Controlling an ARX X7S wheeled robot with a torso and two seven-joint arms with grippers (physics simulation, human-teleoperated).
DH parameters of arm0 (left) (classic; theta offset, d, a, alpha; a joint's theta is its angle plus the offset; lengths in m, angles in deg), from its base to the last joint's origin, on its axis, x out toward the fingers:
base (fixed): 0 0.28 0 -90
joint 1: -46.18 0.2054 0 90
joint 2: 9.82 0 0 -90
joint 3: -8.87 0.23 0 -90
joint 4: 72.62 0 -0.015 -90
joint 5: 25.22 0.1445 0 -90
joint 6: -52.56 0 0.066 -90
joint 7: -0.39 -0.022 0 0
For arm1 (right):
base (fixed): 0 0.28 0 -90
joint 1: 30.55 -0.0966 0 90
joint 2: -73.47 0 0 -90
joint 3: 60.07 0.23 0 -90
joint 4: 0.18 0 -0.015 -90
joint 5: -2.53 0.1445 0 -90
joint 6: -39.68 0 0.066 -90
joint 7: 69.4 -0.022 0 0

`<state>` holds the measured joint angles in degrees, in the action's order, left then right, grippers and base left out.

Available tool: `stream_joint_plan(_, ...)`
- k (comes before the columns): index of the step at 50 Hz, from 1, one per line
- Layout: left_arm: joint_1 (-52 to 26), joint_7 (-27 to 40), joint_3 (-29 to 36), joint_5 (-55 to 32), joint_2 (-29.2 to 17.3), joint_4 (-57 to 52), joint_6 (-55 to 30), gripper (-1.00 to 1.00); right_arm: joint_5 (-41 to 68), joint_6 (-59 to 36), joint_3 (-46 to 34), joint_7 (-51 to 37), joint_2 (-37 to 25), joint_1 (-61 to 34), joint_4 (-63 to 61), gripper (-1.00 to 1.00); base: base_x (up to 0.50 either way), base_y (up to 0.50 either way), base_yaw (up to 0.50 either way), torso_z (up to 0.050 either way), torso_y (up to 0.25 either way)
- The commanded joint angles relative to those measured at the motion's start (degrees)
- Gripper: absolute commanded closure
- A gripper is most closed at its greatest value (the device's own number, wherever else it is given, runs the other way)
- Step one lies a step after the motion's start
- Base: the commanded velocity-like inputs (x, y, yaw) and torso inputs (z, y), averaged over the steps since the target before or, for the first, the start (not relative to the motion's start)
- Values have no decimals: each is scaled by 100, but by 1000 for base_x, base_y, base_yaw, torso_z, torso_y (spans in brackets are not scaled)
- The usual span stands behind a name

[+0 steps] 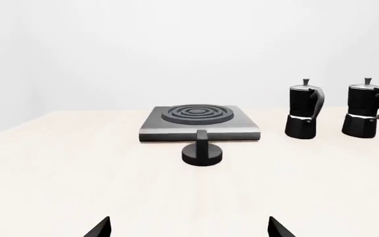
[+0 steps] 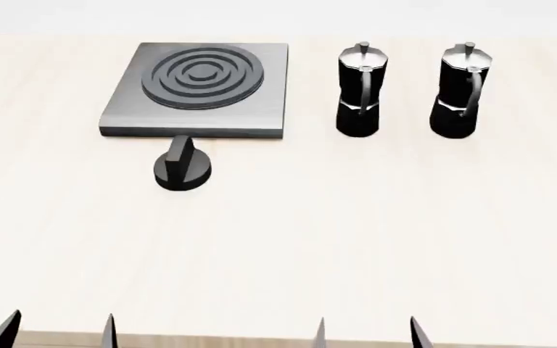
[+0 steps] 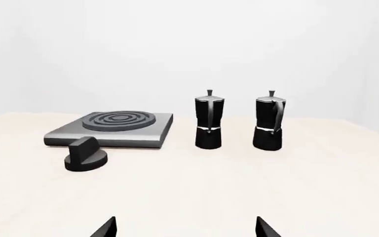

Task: Put both moka pots on the stove.

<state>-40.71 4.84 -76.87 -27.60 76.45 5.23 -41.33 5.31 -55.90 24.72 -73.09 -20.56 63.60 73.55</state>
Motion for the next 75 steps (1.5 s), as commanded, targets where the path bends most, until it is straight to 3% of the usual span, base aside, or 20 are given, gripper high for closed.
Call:
stream_joint_plan(1,405,292,225,314,-191,-1549,-488,-100,179,-625,-87,-135,-184,423,-1762,-100,0,0,0,0,0)
stream_joint_plan(11,672,375,308,287,-295,-2587,-742,-100,141,-1074,-165,-330,-306,700,-3096,-100,0,0,0,0,0)
stream_joint_plan(19,821,438,377,350,-403,-3143,-779,-100,275,-1113,-179,-385,-356,768,-3434,-100,0,0,0,0,0)
stream_joint_plan(52,763,639,445,136,-569,-2731,-438,-100,316,-891,-344,-587,-540,753,-3207,-100,103,0,0,0,0)
stream_joint_plan(75,746,788,573,131,-647,-2984,-697,-100,354,-847,-430,-686,-647,678,-3065,-100,208,0,0,0,0)
